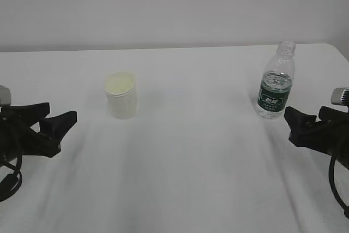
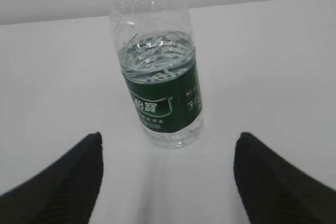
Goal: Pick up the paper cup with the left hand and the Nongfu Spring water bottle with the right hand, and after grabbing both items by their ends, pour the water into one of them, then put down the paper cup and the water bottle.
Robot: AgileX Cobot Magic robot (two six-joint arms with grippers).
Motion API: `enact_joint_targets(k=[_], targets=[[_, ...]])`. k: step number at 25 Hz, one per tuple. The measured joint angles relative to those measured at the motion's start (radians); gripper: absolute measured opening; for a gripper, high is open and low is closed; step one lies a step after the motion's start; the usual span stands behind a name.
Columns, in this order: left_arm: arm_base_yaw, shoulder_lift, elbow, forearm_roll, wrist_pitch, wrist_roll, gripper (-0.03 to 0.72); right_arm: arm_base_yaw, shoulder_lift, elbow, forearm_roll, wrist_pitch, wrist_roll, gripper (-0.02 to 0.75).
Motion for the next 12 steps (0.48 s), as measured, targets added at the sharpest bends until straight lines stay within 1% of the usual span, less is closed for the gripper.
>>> enact_joint_targets(k=[6, 12], targets=[[0.0, 0.09, 0.0, 0.005, 0.0, 0.0, 0.494, 0.0, 0.06, -0.055, -0.029, 0.0, -0.026, 0.63], [0.0, 0.103, -0.008, 0.01, 0.0, 0.0, 0.494, 0.0, 0.127, -0.153, -0.034, 0.0, -0.104, 0.647]])
